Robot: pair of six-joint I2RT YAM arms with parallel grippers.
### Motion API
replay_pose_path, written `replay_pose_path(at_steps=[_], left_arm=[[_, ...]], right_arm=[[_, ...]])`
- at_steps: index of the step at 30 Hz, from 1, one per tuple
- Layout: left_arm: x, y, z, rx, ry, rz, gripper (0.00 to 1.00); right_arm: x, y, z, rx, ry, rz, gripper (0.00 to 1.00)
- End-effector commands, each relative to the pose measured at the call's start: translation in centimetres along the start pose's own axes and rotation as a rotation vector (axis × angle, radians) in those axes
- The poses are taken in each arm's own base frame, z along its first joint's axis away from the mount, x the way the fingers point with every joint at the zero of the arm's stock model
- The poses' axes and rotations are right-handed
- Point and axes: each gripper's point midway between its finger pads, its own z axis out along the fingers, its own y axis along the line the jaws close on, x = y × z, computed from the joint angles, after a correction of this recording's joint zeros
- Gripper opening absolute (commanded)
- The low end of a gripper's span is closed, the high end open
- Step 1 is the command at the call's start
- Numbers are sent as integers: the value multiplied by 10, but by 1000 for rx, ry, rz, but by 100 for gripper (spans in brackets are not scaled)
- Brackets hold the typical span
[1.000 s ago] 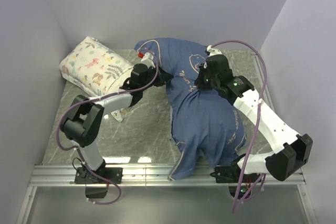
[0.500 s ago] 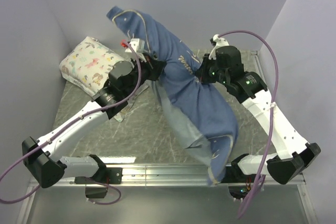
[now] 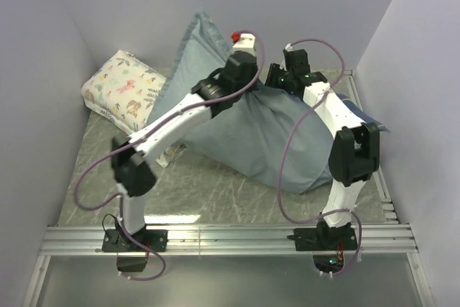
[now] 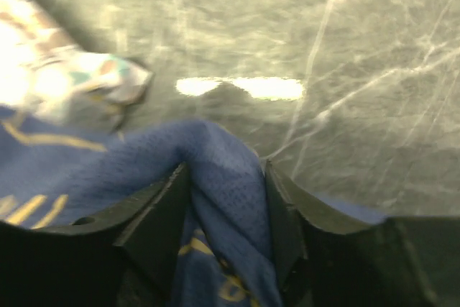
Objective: Remove the pillowcase from the pillow
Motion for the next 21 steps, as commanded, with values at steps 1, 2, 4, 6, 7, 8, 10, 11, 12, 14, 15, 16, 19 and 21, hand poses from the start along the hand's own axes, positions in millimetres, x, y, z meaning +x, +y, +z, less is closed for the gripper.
replay_pose_path(at_steps=[1,2,4,6,7,8,10,11,12,14,15,16,19,21], left_arm=[[-41,-30,13,63,-51,-51,0],[-41,-18,24,41,-39,-73,0],[-29,-8,41,30,-14,-81,0],[-25,14,53,-6,-14,-95,0],[-25,20,56,-10,-10,-103,0],[-31,28,59,-7,-15,-117,0],[-38,30,63,13,-23,-122,0],[-52,28,60,29,-51,-117,0],[-49,28,67,29,-43,-107,0],[-59,28,70,46,-46,-103,0],[-48,31,80,38,-23,-96,0],[-47,31,84,39,-22,-95,0],[-32,37,94,40,-7,-83,0],[-25,41,100,41,-4,-85,0]], right_arm=[[-8,26,5,-85,13,6,56],[-9,24,5,-78,14,10,59],[-14,20,1,-63,-7,20,63],[-24,14,-6,-52,-46,45,65],[-31,11,-15,-35,-79,49,68],[-37,9,-21,-22,-103,62,69],[-54,5,-40,10,-166,78,71],[-63,-1,-49,55,-207,95,71],[-69,-4,-59,82,-236,103,72],[-88,-12,-93,155,-355,132,76],[-97,-10,-118,155,-419,137,76],[-102,-13,-130,173,-456,152,79],[-109,-16,-174,200,-549,168,81],[-96,-25,-196,235,-569,194,81]])
